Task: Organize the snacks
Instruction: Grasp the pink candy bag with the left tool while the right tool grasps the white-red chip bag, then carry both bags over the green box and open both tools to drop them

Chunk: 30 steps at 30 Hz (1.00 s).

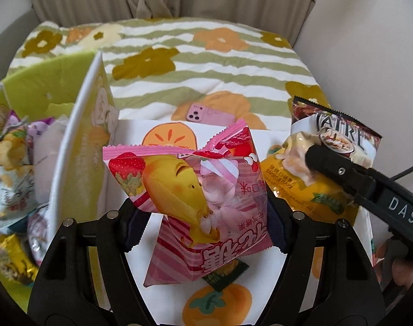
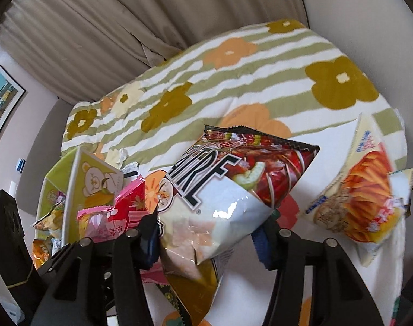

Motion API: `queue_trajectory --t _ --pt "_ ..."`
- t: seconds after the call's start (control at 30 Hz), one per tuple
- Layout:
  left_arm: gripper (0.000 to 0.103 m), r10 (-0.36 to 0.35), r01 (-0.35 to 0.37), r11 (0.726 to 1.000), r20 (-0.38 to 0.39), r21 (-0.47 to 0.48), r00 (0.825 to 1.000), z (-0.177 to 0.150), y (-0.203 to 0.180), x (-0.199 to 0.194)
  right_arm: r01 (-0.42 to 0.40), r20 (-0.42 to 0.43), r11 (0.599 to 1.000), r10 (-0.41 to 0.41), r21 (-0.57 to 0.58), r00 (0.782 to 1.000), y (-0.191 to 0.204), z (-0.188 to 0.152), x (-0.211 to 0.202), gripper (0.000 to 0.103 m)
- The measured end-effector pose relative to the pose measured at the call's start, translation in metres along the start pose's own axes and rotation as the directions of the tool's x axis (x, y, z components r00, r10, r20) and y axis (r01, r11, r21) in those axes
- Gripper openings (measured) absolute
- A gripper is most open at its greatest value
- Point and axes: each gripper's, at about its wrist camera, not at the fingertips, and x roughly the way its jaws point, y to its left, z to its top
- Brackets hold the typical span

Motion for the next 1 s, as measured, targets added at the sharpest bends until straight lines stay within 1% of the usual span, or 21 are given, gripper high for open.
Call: queue_trajectory --t 0.17,0.33,0.57,0.67,0.83,1.0 --pt "0.071 0.009 -0.01 1.0 0.048 0.005 0.999 -0.012 -0.011 -0.033 0.0 0.061 0.999 0.002 -0.038 0.998 0.0 -0.005 -0.039 0.051" --pt "0.071 0.027 -0.027 1.0 0.094 -0.003 0.995 -0.025 -0.015 -0.072 -0.011 0.093 0.995 0.02 -0.097 0.995 0.001 -0.011 -0.076 0.051" --pt "0.071 0.057 -0.051 0.998 0.152 -0.048 0.987 -0.025 -0.002 -0.128 -0.026 0.121 0.974 0.055 -0.227 0.991 0.02 -0.015 -0.113 0.051" --pt "0.071 0.068 -0.057 0.996 0.179 -0.068 0.981 -0.021 0.013 -0.15 -0.053 0.121 0.963 0.088 -0.266 0.989 0.032 -0.011 -0.122 0.051" --pt "0.071 0.108 -0.087 0.991 0.214 -0.103 0.971 -0.009 0.055 -0.175 -0.116 0.115 0.939 0.16 -0.323 0.98 0.066 -0.005 -0.125 0.051" --pt "0.071 0.124 -0.096 0.986 0.22 -0.133 0.968 0.015 0.112 -0.182 -0.174 0.088 0.906 0.224 -0.386 0.971 0.122 -0.001 -0.109 0.051"
